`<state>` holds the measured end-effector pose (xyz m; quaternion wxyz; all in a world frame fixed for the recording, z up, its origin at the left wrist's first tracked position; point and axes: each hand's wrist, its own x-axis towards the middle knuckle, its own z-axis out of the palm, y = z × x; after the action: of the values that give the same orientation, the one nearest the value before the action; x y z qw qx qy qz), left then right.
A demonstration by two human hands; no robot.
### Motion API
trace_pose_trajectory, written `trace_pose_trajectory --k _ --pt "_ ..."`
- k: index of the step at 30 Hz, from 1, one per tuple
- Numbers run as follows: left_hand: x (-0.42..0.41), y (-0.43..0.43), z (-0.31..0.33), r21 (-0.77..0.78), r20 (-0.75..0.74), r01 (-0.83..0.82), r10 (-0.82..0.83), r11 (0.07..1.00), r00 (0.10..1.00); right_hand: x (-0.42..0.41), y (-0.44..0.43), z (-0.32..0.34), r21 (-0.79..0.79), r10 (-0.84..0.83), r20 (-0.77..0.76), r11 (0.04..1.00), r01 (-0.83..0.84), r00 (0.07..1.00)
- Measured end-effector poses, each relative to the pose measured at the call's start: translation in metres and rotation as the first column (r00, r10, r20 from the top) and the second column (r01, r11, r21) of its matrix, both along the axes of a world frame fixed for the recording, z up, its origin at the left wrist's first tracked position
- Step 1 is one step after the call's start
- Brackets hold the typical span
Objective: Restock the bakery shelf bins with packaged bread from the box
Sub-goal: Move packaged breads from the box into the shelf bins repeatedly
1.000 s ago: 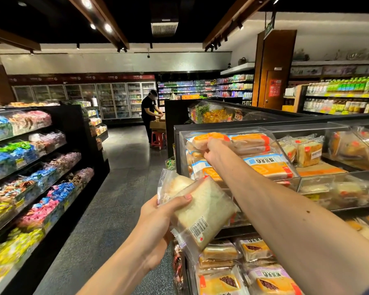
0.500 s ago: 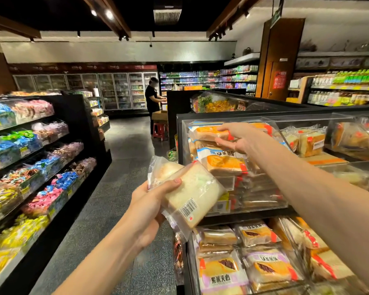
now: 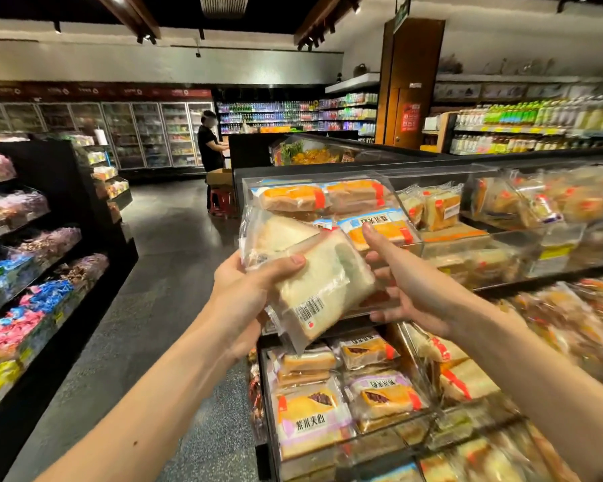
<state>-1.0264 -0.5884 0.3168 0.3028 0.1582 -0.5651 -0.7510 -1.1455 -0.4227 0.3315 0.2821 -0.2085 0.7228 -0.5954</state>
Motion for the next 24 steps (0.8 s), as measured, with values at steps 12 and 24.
trace_pose_trajectory --k 12,24 --pt "-0.025 0.078 -0.095 -0.414 0.17 0.126 -0.059 0.902 0.984 -0.033 0.07 -0.133 -0.074 0.093 0.777 0.996 -0.056 0.623" --pt "-0.015 0.071 -0.134 -0.041 0.255 -0.179 0.184 0.983 0.949 -0.111 0.073 -0.175 0.32 0.176 0.01 0.932 -0.169 0.984"
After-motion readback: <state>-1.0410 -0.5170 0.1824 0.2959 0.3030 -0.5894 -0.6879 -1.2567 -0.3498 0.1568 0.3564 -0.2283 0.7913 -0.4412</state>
